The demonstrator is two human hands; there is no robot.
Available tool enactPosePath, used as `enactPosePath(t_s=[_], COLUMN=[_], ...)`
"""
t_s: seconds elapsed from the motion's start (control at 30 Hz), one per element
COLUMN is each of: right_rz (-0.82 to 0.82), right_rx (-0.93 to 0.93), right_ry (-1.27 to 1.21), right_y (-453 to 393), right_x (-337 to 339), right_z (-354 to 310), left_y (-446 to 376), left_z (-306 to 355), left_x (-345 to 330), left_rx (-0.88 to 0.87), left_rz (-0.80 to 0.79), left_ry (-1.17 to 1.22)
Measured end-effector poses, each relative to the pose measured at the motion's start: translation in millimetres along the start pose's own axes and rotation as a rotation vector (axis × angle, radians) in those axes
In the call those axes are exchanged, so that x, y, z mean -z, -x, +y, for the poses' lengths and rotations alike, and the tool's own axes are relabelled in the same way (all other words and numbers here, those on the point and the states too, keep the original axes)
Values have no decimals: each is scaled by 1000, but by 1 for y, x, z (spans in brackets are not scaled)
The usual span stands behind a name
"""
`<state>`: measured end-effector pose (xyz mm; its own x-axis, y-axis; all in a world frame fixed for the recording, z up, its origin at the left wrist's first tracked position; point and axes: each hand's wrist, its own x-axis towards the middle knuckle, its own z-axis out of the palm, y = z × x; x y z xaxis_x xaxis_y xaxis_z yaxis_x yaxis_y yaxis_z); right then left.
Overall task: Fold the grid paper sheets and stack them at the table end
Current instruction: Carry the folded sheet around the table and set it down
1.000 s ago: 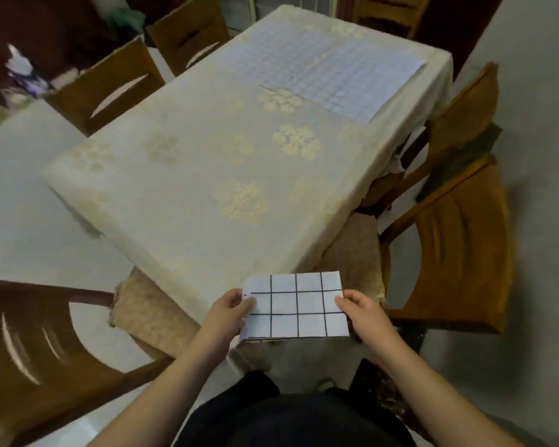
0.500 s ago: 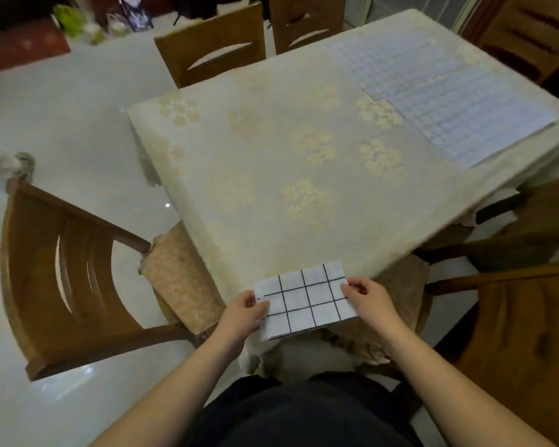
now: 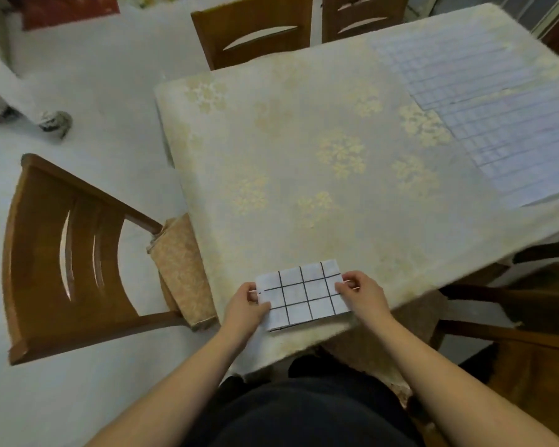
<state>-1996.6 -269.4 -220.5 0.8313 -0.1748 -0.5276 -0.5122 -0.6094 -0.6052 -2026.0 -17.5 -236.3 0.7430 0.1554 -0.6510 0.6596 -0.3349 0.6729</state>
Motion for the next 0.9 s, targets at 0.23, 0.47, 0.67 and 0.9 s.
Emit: enactPosePath(t_s=[0.23, 0.47, 0.67, 0.9], right_rz=[59, 87, -116, -210], right_rx=[96, 394, 648, 650], right_ry=[38, 288, 777, 862], right_y=[-18, -27, -24, -35], right_x=[6, 1, -35, -38], right_z=[10, 7, 9, 18], left_y=[3, -1, -22, -10], left_z=[1, 0, -10, -23], left_x=[-16, -13, -24, -42], left_rx=[-99, -612, -772, -584], left_rz=[155, 337, 112, 27], left_ry=[-136, -715, -1124, -1109])
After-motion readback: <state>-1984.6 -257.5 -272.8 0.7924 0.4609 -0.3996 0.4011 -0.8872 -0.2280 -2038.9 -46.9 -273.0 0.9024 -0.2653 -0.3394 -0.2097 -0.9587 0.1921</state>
